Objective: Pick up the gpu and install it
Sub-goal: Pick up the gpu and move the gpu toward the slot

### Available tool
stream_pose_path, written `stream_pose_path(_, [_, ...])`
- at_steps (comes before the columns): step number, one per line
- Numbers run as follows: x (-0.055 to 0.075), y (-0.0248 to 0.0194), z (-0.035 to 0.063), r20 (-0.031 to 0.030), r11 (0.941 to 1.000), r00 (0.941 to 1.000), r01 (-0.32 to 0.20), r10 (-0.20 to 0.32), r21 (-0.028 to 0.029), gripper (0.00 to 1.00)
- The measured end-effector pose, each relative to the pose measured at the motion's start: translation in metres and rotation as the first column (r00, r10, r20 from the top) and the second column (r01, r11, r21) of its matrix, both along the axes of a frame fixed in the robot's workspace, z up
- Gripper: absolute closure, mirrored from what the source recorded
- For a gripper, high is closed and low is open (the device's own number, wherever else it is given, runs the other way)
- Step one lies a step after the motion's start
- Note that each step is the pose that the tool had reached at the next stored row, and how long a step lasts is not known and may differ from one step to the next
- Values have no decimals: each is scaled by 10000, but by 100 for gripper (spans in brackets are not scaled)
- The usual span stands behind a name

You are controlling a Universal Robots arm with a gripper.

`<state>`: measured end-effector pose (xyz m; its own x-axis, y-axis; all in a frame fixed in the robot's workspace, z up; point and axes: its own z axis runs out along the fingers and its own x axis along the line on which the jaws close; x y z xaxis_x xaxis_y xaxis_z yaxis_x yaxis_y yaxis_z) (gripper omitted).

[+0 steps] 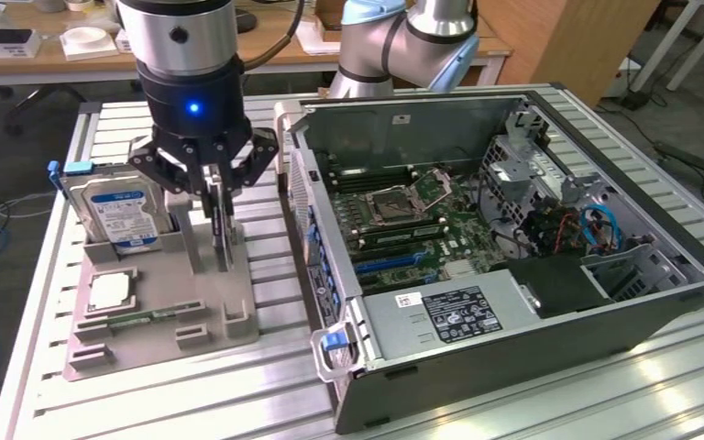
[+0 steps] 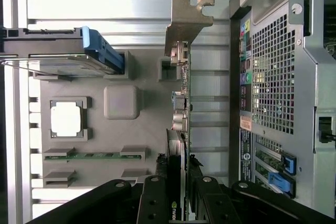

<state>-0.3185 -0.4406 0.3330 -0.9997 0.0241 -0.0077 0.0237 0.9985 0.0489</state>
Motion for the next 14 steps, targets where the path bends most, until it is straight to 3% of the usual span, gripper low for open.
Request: stream_pose_path(14, [0, 0, 34, -1, 10000, 10000, -1, 1, -1, 74])
